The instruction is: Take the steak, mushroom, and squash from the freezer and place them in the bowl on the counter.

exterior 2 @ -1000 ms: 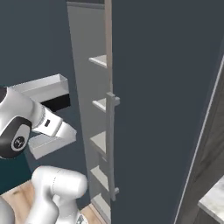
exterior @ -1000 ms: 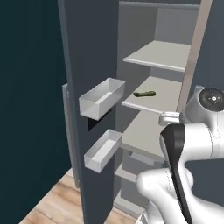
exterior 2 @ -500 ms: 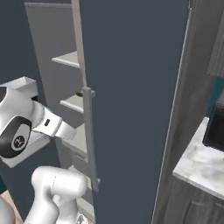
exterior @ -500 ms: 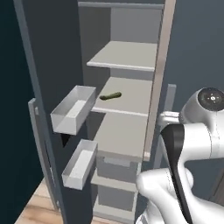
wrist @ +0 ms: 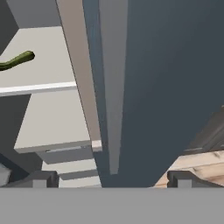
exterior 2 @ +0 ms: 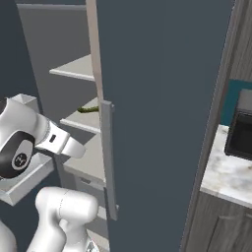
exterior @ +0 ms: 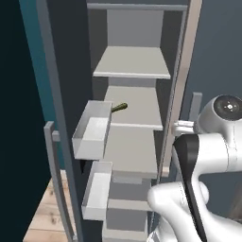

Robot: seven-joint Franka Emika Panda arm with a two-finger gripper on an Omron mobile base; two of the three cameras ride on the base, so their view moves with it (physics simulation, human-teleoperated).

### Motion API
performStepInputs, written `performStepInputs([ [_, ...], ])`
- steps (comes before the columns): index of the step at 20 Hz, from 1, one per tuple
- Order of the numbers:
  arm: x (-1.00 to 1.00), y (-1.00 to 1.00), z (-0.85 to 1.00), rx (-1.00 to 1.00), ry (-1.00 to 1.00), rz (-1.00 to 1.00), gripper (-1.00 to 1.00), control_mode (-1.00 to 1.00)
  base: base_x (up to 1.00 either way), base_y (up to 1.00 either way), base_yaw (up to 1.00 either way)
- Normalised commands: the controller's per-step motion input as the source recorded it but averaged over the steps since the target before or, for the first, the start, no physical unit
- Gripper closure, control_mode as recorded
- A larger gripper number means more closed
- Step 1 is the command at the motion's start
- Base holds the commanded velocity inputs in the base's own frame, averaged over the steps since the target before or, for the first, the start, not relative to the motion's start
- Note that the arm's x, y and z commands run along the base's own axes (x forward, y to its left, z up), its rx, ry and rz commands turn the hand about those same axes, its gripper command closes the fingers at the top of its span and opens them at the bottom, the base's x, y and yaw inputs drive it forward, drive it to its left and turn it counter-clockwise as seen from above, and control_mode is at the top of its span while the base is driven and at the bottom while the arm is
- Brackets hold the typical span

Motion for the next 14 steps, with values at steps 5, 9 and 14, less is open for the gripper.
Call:
performStepInputs([
  [5, 0.0, 0.0, 0.0, 0.0, 0.0, 0.0, -1.0, 1.0, 0.49, 0.15, -0.07],
  [9, 0.0, 0.0, 0.0, 0.0, 0.0, 0.0, -1.0, 1.0, 0.8, 0.48, -0.03],
  [14, 0.0, 0.0, 0.0, 0.0, 0.0, 0.0, -1.0, 1.0, 0.73, 0.44, 0.0],
])
